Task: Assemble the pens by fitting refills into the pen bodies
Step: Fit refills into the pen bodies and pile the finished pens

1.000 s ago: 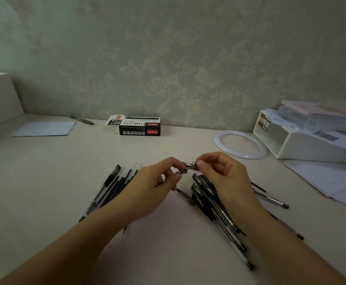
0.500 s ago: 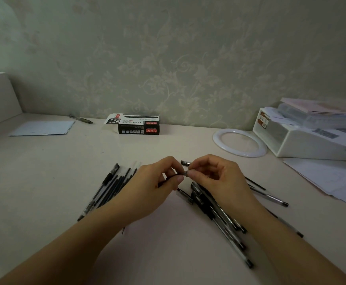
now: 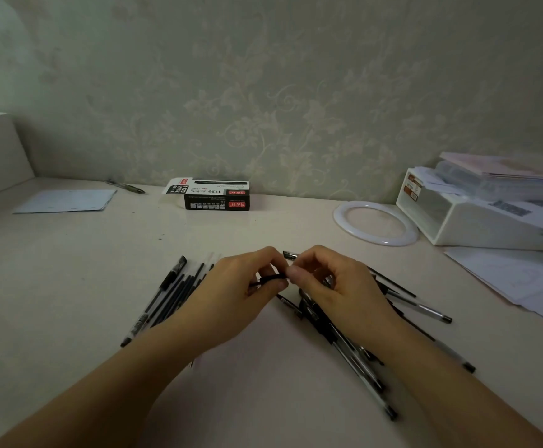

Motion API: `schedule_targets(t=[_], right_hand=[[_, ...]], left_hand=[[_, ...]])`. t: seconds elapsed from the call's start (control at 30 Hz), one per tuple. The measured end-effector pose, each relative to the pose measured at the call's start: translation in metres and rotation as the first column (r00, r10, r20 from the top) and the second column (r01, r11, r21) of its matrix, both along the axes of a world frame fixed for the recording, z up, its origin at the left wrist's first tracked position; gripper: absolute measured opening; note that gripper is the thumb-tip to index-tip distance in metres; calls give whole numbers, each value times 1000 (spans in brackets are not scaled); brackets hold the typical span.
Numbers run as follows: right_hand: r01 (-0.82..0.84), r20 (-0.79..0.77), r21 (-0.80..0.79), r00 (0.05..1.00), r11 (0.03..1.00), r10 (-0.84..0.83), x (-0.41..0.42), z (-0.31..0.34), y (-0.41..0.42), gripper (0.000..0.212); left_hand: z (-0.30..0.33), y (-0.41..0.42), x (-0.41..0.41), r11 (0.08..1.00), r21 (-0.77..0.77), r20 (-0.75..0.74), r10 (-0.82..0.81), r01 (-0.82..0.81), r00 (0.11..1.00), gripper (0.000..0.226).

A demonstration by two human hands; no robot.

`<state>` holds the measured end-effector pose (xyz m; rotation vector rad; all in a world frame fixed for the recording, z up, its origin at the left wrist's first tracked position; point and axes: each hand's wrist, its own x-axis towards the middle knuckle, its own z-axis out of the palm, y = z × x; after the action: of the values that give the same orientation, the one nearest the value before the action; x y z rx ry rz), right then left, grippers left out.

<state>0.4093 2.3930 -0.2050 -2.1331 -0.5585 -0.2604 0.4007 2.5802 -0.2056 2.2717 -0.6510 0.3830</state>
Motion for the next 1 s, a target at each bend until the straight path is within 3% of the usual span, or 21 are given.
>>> schedule_targets(t=[0.07,0.23,0.4,0.57,0.73,0.9,1.0], right_hand=[[-13,0,-24,1000,1000,13,1,-1,-1,13],[7,27,-5,1000,1000,-6,-2,-1,0,36],[-20,-9,-26,1000,999,19,0,0,-2,10],[-1,2,-30,1000,1000,1,-1,0,-1,34],[-41,-9,-28,999,999,41,0,1,-2,13],[-22,25,-20,999,1000,22,-2,-1,-1,34],[-33,4,-11,999,999,33,-1,0,-1,23]], left_hand=[[0,0,0,1000,3,1,3,-3,1000,10],[0,-2,-2,1000,15,-11,-7,8,1000,7],[3,-1,-2,1000,6,-5,2,-2,1000,10],[2,-4,-3,1000,22,15,0,-1,1000,7],[4,-1,-3,1000,-12,6,19,-18,1000,8],[3,-3,-4,1000,-21,17,9,-8,1000,8],[3,-2,-3,998,-51,11,23,-23,1000,9]])
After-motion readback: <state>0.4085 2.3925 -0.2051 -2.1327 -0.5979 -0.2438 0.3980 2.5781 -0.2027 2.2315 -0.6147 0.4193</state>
